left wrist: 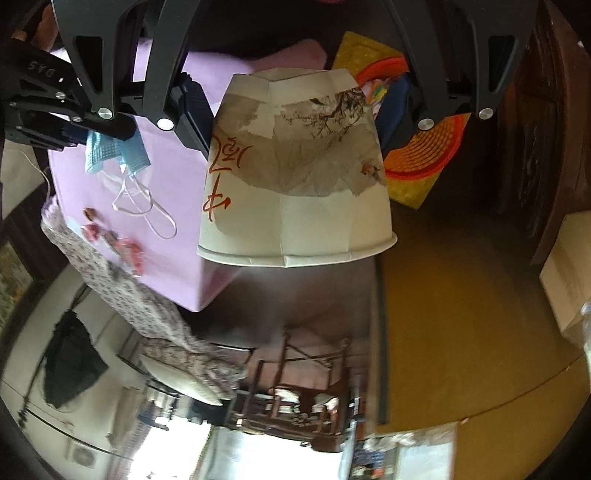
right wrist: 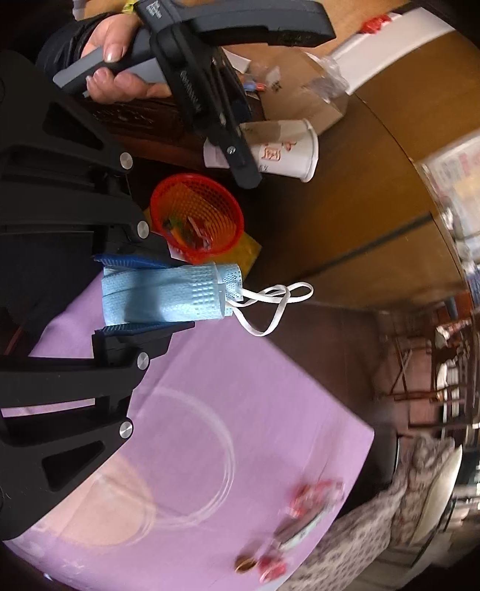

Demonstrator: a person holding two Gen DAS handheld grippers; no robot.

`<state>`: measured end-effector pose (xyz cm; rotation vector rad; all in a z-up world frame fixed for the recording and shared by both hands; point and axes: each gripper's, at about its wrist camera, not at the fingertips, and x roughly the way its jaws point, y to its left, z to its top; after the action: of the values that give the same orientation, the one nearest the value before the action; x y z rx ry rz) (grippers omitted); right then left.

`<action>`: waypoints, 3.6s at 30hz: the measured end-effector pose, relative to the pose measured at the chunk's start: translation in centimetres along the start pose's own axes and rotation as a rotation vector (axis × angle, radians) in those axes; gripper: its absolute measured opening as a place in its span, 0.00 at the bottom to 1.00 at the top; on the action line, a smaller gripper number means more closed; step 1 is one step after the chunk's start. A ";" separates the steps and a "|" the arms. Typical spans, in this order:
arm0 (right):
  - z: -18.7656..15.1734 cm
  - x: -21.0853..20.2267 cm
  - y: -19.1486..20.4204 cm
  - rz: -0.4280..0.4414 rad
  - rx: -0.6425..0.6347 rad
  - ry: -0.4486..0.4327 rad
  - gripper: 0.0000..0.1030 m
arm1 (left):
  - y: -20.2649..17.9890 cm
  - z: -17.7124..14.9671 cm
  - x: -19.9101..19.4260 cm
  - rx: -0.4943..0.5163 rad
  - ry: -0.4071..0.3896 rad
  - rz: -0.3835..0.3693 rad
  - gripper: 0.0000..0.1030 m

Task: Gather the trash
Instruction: 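Carry paper cup and mask to the red wastebasket and open both grippers, then move both tools back over the table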

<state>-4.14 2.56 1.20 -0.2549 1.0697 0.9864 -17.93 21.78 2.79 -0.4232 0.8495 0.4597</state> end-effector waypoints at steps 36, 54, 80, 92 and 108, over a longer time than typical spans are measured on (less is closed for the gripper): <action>6.0 17.8 12.9 0.238 -0.113 0.342 0.42 | 18.8 -5.0 9.0 -0.360 0.258 0.232 0.83; 6.0 10.6 6.7 0.102 -0.097 0.183 0.54 | 12.4 -1.2 6.0 -0.227 0.175 0.182 0.83; 0.9 -1.6 -20.8 -0.187 0.342 -0.100 0.66 | -11.9 6.5 10.8 0.066 0.141 -0.042 0.89; 0.6 -0.5 -29.9 -0.347 0.424 -0.121 0.66 | -23.5 9.5 16.8 0.237 0.162 -0.082 0.89; 2.3 1.2 -31.4 -0.376 0.327 -0.137 0.34 | -29.9 11.0 22.9 0.246 0.212 -0.109 0.89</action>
<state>21.88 -13.21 -7.00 -0.1121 0.9951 0.4767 18.19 7.89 -3.72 -0.2917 1.0686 0.2069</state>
